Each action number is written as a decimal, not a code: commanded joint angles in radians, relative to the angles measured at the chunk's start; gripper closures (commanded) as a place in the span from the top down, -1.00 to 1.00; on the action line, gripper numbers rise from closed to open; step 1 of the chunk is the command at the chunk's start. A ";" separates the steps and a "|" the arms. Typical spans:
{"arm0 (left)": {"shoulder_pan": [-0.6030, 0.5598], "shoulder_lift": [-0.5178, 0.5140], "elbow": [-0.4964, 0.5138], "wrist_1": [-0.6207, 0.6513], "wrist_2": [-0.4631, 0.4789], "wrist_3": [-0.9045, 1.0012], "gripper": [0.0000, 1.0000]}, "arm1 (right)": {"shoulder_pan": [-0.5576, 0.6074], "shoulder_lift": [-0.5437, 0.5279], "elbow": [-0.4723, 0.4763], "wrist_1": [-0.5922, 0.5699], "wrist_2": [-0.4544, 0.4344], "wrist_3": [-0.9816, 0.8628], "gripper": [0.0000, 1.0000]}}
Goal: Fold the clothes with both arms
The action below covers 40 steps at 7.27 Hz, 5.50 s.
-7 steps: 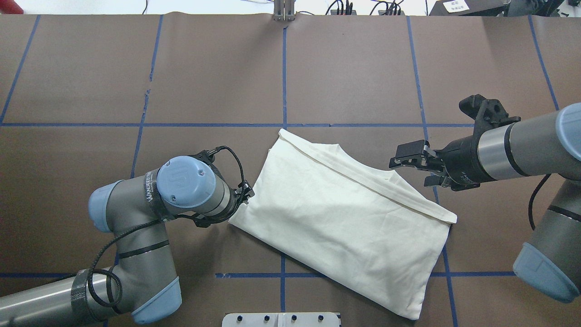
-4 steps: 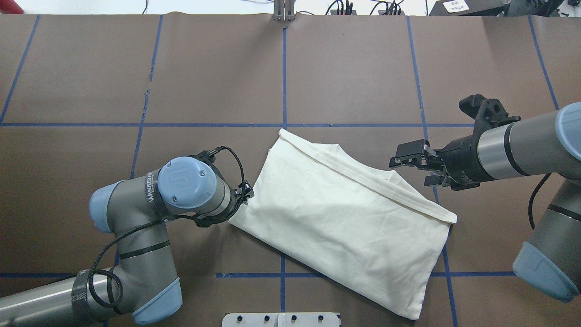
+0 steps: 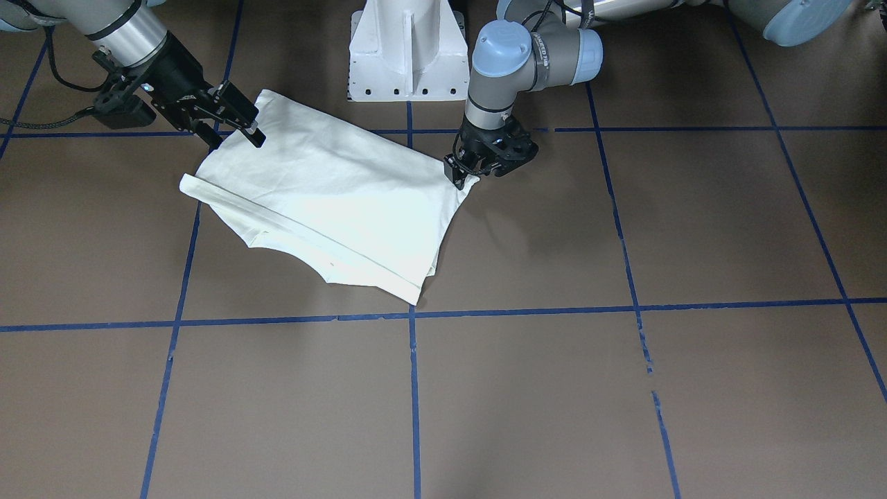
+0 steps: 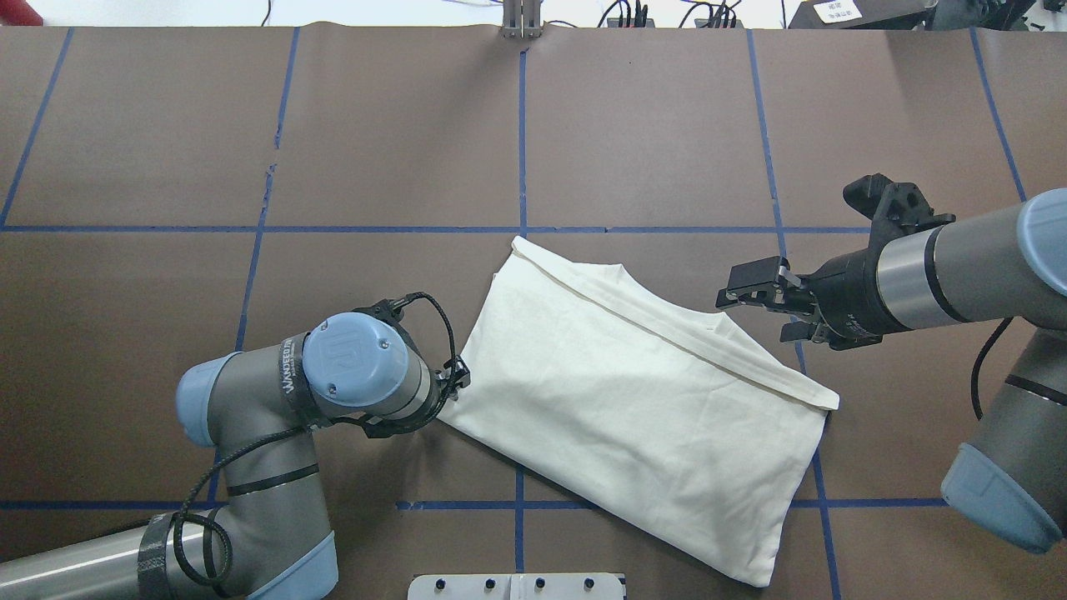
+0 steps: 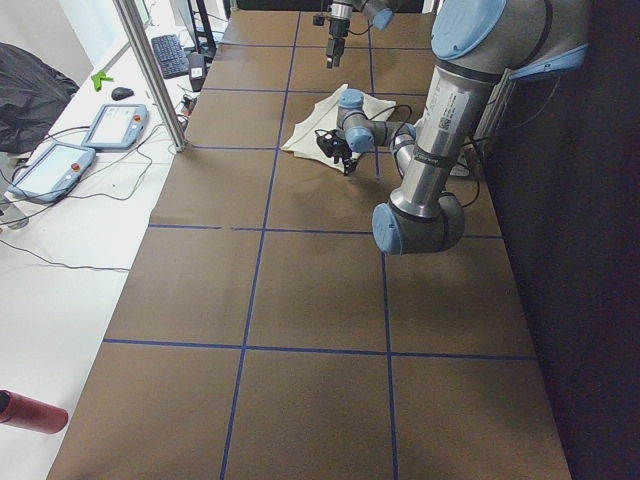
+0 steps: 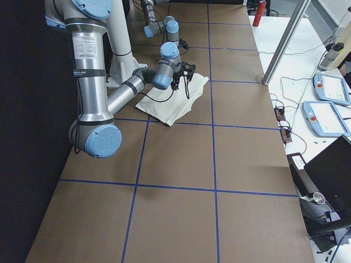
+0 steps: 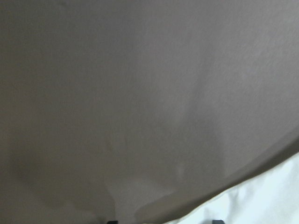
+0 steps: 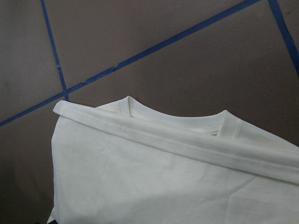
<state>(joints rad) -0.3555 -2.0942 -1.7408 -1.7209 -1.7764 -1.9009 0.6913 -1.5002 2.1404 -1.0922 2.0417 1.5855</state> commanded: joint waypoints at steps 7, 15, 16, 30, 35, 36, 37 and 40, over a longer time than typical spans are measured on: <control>-0.139 -0.007 0.000 0.001 -0.006 0.052 -1.00 | 0.002 0.000 -0.013 0.002 0.002 -0.001 1.00; -0.428 -0.386 0.693 -0.405 0.038 0.397 -1.00 | 0.000 0.008 -0.048 0.002 -0.002 -0.002 1.00; -0.427 -0.382 0.696 -0.411 0.067 0.458 0.97 | 0.000 0.008 -0.053 0.000 -0.002 -0.002 1.00; -0.428 0.019 -0.069 -0.028 -0.141 0.629 1.00 | -0.381 0.480 -0.390 -0.478 -0.262 -0.127 1.00; -0.421 0.019 -0.068 -0.029 -0.143 0.625 1.00 | -0.369 0.506 -0.386 -0.601 -0.262 -0.166 1.00; -0.421 0.019 -0.066 -0.029 -0.146 0.623 1.00 | -0.363 0.505 -0.384 -0.621 -0.264 -0.176 1.00; -0.415 0.019 -0.066 -0.032 -0.147 0.620 1.00 | -0.351 0.503 -0.384 -0.647 -0.265 -0.192 1.00; -0.382 0.013 -0.066 -0.039 -0.146 0.571 1.00 | -0.290 0.491 -0.367 -0.724 -0.261 -0.278 1.00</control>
<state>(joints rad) -0.7493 -2.0781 -1.8071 -1.7583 -1.9225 -1.3105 0.3770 -1.0068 1.7646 -1.7797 1.7797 1.3469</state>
